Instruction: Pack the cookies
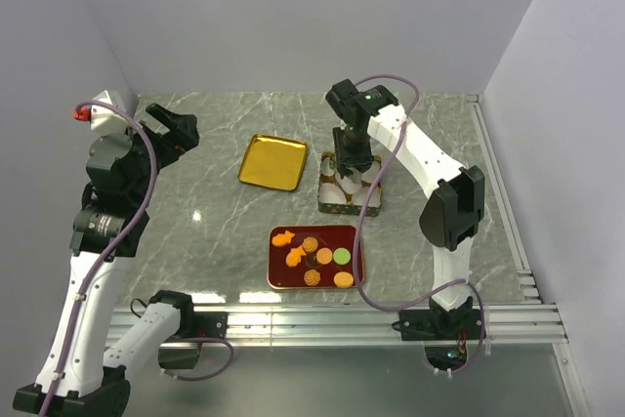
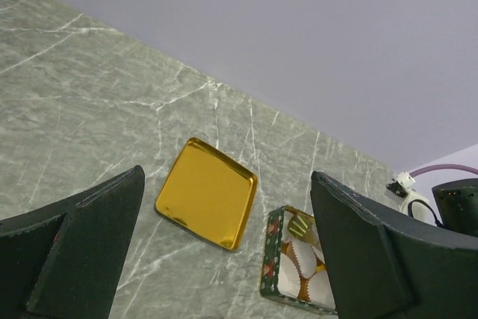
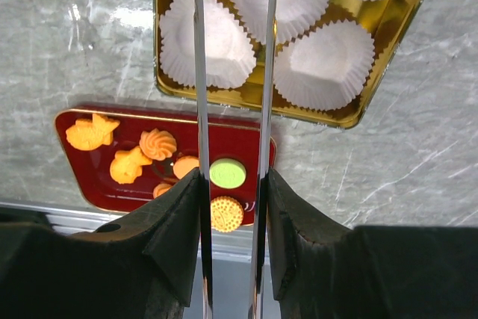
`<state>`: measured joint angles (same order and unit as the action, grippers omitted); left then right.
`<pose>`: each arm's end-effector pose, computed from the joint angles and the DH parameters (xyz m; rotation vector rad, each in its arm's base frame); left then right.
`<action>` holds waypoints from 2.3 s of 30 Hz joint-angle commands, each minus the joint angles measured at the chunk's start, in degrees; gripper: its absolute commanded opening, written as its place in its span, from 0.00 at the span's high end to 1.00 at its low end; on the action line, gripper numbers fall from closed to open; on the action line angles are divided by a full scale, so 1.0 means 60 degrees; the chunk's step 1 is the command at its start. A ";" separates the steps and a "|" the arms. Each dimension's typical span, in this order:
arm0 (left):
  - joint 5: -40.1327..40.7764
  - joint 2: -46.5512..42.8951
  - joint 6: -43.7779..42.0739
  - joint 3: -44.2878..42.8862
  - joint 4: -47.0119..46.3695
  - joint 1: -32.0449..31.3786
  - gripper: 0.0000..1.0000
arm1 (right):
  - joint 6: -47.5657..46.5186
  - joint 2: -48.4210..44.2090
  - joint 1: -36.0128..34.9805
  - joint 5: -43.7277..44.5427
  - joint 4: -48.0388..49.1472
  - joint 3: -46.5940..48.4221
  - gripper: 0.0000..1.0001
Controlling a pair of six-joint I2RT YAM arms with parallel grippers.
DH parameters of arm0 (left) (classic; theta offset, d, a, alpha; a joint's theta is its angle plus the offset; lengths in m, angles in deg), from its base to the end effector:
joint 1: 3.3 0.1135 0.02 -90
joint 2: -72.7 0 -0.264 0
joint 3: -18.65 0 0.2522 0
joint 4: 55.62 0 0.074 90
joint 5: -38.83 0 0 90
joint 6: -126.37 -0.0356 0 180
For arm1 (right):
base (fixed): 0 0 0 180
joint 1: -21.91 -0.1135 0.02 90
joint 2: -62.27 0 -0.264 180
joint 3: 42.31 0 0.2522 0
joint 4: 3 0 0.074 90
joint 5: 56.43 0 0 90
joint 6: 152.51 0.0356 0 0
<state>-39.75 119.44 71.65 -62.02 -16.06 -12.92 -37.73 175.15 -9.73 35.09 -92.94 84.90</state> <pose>0.1557 -0.0192 0.4358 -0.5208 1.6022 -0.4256 0.3361 0.2060 0.3130 -0.1689 2.8996 0.1394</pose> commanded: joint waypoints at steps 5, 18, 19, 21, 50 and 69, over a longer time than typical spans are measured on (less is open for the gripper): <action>-0.0116 -0.0173 -0.0139 0.0180 -0.0389 -0.0051 0.01 | -0.0145 0.0186 0.0044 0.0260 -0.0369 0.1334 0.76; -0.0292 -0.0188 -0.0125 0.0415 -0.0638 -0.0051 0.01 | 0.0016 0.0039 0.0087 0.0069 -0.0443 0.1219 0.76; -0.0292 -0.0188 -0.0125 0.0415 -0.0638 -0.0051 0.01 | 0.0016 0.0054 0.0087 0.0069 -0.0428 0.1190 0.77; -0.0277 -0.0202 -0.0154 0.0415 -0.0638 -0.0080 0.00 | 0.0060 0.0039 0.0073 0.0055 -0.0355 0.1044 0.77; -0.0101 -0.0334 -0.0242 0.0650 -0.0462 -0.0109 0.01 | 0.0192 -0.0429 0.0029 0.0011 0.0012 0.0413 0.47; -0.0116 0.0178 -0.0344 0.0342 -0.0580 -0.0256 0.01 | 0.0089 -0.2479 -0.1346 -0.0034 -0.0282 -0.0374 0.46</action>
<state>-40.34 120.03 70.80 -58.33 -17.31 -14.02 -36.73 165.73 -13.46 35.00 -93.38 85.66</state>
